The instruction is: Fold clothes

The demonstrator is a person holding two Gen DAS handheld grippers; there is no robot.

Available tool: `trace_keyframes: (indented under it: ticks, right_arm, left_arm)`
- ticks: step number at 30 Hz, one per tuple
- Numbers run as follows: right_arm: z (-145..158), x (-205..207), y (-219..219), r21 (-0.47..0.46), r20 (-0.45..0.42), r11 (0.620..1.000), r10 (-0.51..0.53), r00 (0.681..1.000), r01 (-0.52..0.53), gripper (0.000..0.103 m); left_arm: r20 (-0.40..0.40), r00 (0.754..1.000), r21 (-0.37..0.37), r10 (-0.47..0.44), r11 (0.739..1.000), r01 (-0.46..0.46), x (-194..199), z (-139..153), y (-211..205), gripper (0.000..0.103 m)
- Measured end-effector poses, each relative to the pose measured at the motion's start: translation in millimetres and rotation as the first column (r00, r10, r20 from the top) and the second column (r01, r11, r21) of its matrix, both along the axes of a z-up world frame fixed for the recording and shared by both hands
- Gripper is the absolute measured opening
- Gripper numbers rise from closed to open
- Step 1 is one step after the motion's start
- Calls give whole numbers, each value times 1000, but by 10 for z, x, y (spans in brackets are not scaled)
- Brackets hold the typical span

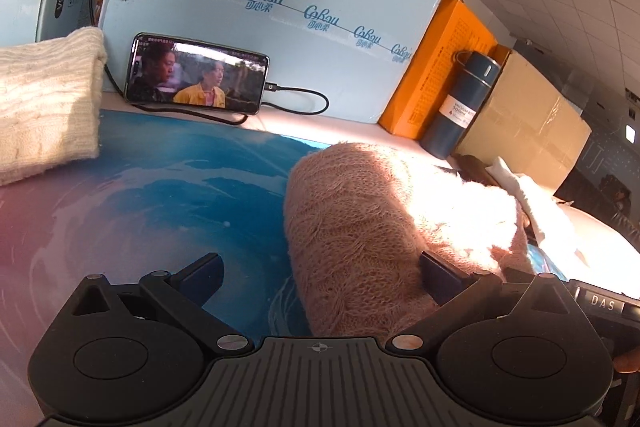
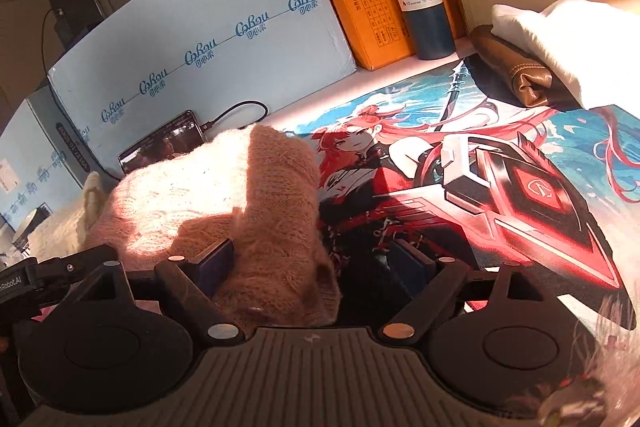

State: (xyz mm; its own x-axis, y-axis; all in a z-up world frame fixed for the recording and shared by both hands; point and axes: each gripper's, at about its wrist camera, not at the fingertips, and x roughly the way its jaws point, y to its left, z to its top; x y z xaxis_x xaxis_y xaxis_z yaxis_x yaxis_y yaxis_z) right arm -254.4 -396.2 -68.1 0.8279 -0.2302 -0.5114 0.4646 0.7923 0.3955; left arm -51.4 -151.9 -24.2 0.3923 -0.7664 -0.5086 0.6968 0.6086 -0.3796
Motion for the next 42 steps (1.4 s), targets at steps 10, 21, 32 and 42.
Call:
trace_keyframes:
  ticks: [10,21,32,42]
  right_arm:
    - [-18,77,-72,292,104,954,38,994,-67,87]
    - [-69,245,175,407,204,903,56,977,-137,43]
    - [399,339,463,335,371,895,160,915,-293,41]
    - [786,1319,1153,244,476,795,400,783,-555,41]
  left_arm:
    - [-87,993,-108,-86,991,76,-5,-58,4,103]
    - [-183,982,-218,-41,976,0,93,-112,133,94]
    - [-173,985,-326,-9,944,-48,145,90,583,67]
    - [-32,970,-438,242,869,-231,488,498,1581,67]
